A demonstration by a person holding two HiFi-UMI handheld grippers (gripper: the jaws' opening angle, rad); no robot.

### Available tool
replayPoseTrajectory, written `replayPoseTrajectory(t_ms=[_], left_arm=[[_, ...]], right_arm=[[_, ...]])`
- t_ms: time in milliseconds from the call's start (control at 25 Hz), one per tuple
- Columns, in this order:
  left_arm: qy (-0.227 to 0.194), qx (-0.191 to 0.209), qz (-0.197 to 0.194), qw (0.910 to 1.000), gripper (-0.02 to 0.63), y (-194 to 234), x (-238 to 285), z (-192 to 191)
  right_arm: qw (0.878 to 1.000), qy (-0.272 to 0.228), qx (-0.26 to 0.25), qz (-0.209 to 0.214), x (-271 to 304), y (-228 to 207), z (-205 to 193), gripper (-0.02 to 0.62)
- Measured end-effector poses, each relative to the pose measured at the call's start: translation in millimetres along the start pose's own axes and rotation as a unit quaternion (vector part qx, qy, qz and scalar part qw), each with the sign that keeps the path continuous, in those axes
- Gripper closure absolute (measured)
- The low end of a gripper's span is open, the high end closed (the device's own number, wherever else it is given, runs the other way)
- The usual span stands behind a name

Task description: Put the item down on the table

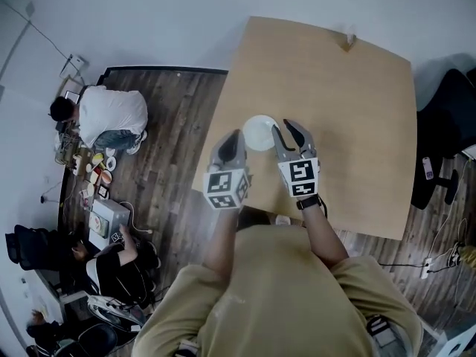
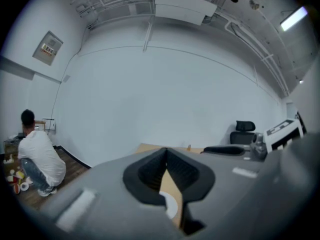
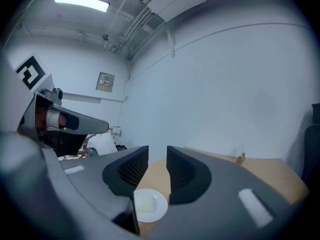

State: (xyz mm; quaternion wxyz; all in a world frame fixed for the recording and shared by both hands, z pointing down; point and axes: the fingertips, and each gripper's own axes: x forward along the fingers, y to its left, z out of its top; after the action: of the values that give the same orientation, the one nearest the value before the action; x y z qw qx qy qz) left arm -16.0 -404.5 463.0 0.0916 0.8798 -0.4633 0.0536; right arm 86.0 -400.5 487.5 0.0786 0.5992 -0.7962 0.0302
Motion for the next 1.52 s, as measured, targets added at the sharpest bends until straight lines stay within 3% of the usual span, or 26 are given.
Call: replayPoseTrajectory(t_ms=[440,480,640,1160,1520], left_arm=[[-0.052,0.040,-0.022,0.9976,0.604,-61.9,-56.0,31.3],[-0.057,0.043,-0.023,0.9972,0.604,-64.7,-59.5,34.7],[-0.071,0.051,-0.025,0.9958,0.604,-78.9,-69.5,38.7],[-0.062,0.054,-0.035,0.9960,0.604,-113.4,-79.3,23.8],[-0.013,0.054,-0.005,0.9984,0.604,-90.0,-76.3,-4.9]], right_arm=[[0.997,-0.079,0.006,-0.019,-79.1,-6.4,58.0,0.552],[0.996,-0.083,0.005,-0.023,-84.5,-7.0,61.3,0.582],[0.996,-0.083,0.006,-0.042,-103.3,-15.4,60.2,0.589],[0.993,-0.082,0.041,-0.069,-137.9,-46.1,45.9,0.589],[0.994,-0.058,0.074,-0.054,-113.0,-44.6,18.6,0.589]])
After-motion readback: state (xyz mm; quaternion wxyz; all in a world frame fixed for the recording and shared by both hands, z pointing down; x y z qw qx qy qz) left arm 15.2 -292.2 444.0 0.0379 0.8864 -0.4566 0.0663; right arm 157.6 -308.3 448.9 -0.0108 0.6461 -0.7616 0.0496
